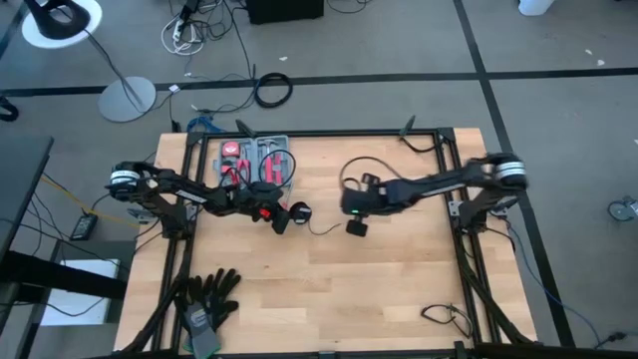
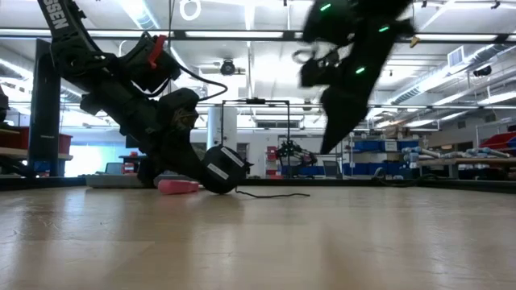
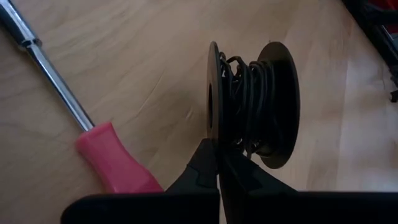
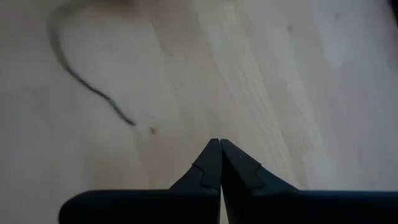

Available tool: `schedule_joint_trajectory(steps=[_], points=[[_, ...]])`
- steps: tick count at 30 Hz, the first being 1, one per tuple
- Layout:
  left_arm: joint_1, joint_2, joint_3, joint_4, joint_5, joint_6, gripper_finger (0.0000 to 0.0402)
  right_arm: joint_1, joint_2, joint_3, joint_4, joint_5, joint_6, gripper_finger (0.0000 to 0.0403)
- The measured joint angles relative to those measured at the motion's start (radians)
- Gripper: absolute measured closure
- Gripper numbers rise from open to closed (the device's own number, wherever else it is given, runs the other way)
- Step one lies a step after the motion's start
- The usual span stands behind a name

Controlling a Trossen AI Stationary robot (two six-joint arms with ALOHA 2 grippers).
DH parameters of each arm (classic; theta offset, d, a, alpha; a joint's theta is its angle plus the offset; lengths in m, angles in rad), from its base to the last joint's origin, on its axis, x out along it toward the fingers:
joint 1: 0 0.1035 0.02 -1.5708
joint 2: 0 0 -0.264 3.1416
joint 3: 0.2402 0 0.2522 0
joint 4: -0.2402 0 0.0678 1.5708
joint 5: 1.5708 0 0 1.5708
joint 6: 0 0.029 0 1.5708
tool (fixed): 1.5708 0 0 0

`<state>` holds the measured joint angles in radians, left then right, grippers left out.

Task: Coil cords
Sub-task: Coil the black wire onto the spool

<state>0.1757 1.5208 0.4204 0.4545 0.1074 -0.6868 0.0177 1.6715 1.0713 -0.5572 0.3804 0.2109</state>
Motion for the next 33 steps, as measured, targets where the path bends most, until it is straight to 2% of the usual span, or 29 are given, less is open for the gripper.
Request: schedule_joint_trajectory(steps=[3,6,9,11,15,26,33], points=[[0.0,0.0,0.0,0.008,0.0,0.0,0.0401,0.023,-0.157,-0.167,0.169,0.0,0.031,0.0403],[0.0,0.0,0.0,0.037,0.0,-0.002,0.0401,0.042,-0.254,-0.343,0.478,-0.003,0.105,0.0402],[0.0,0.0,0.0,0.063,0.0,-0.001,0.0401,0.053,-0.254,-0.496,0.848,-0.015,0.136,0.0397],[0.0,0.0,0.0,0.074,0.003,-0.001,0.0401,0.051,-0.212,-0.55,1.012,-0.063,0.126,0.039],[0.0,0.0,0.0,0.074,0.003,-0.005,0.0401,0.031,-0.104,-0.54,0.977,-0.146,0.118,0.0374],[0.0,0.0,0.001,0.049,0.004,-0.025,0.0401,0.024,0.082,-0.371,0.933,-0.15,-0.146,0.0286],[0.0,0.0,0.0,0.052,0.021,-0.029,0.04,0.015,0.139,-0.315,0.8,-0.179,-0.128,0.0234]])
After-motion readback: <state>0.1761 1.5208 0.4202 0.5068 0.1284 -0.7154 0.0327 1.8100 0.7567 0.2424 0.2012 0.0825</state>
